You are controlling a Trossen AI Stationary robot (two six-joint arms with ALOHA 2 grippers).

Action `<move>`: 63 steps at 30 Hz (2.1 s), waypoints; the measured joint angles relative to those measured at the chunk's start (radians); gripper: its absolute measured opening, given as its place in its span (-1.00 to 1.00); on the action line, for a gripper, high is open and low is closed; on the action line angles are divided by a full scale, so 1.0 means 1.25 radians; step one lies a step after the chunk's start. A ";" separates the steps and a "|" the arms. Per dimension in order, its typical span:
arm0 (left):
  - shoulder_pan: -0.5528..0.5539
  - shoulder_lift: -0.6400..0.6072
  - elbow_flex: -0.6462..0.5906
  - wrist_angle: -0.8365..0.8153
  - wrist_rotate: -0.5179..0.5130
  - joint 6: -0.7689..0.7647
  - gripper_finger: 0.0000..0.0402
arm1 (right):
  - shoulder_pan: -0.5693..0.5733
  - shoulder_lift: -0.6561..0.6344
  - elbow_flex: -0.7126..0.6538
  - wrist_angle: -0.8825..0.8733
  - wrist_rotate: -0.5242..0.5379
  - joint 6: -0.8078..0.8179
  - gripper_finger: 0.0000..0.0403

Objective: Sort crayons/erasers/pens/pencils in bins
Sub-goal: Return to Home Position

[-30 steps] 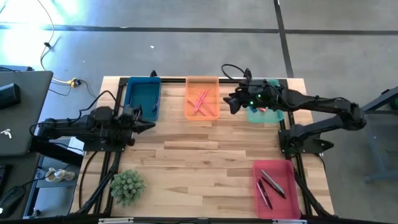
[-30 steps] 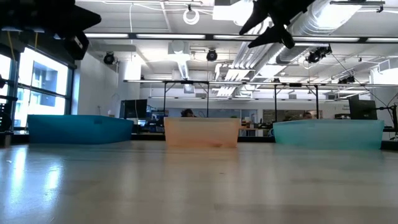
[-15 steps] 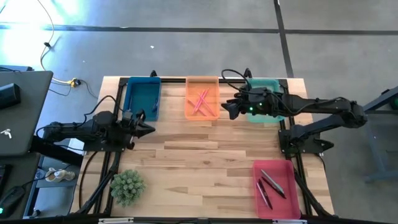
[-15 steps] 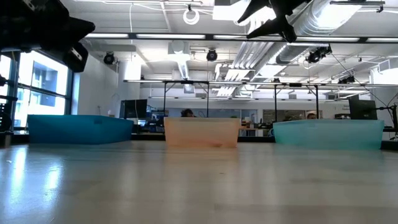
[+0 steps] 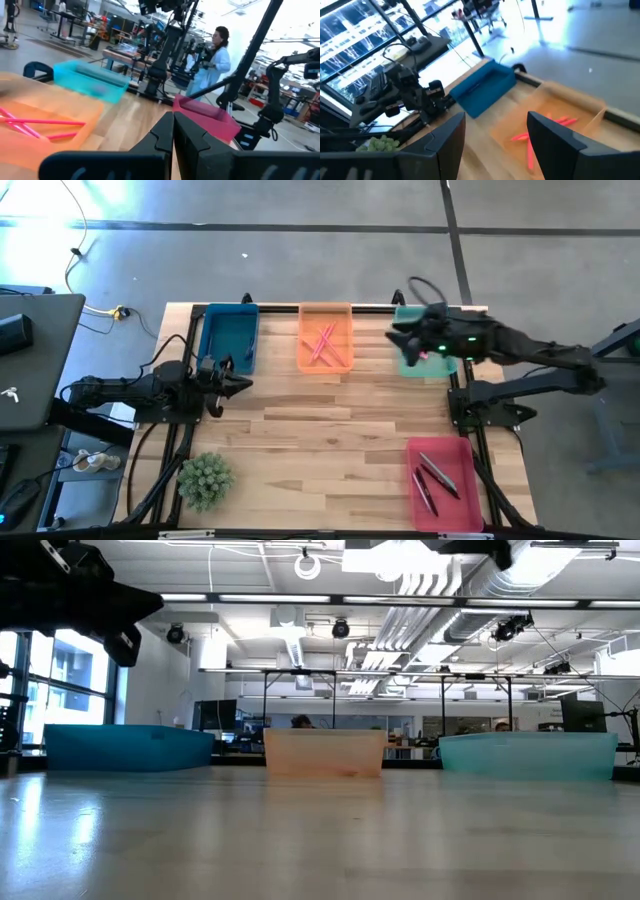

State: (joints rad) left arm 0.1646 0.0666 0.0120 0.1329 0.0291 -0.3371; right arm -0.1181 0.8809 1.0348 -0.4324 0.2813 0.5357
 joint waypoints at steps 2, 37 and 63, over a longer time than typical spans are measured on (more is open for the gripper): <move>0.000 0.000 0.000 -0.001 -0.003 0.000 -1.00 | 0.000 -0.051 0.000 -0.032 0.001 -0.033 0.01; 0.000 0.000 0.000 -0.007 -0.006 0.000 -1.00 | 0.039 -0.474 -0.707 0.421 -0.087 -0.070 0.01; 0.000 0.001 0.001 -0.007 -0.006 0.000 -1.00 | 0.039 -0.629 -0.810 0.424 -0.141 -0.124 0.01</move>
State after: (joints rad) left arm 0.1640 0.0673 0.0128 0.1242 0.0216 -0.3374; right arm -0.0696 0.0948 0.0217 0.0979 0.1052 0.3801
